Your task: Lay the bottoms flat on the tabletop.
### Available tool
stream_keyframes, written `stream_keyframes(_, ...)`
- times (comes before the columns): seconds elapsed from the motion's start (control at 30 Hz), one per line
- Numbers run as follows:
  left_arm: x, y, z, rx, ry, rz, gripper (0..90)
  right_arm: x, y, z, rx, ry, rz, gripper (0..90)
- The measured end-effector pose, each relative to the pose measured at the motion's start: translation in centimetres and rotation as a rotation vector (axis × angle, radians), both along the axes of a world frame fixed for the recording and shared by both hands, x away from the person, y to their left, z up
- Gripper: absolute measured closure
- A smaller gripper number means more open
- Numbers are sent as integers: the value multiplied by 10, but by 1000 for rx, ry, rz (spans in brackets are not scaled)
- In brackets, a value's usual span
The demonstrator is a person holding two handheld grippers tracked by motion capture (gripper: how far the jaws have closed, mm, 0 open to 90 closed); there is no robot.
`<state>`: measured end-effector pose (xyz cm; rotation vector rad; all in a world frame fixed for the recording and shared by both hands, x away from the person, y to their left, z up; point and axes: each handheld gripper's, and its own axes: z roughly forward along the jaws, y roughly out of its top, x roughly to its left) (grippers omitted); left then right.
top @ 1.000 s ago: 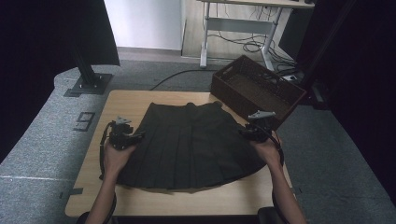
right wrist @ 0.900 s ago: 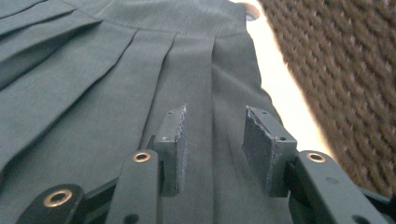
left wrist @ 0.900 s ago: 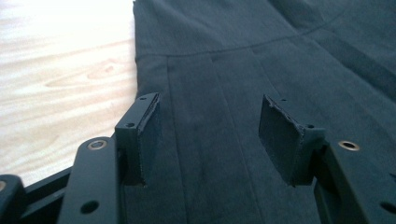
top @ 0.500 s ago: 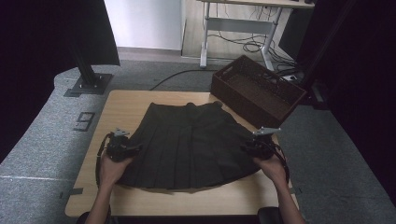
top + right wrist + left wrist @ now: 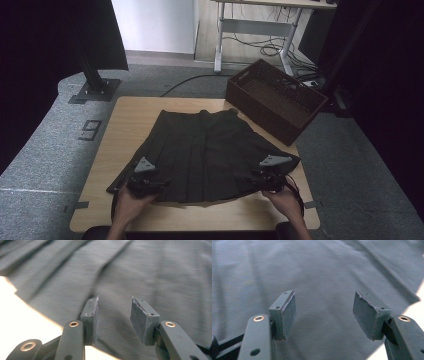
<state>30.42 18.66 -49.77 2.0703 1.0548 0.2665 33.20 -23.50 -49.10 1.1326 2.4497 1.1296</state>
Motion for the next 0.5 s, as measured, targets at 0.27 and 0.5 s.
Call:
stream_keyframes(0.27, -23, -50, -14, 29, 22, -115, 335, -18, 41, -11, -21, 44, 97, 524)
stream_keyframes(0.5, -22, -69, -24, 184, 19, -88, 531, -14, 53, -29, -105, 109, 90, 814)
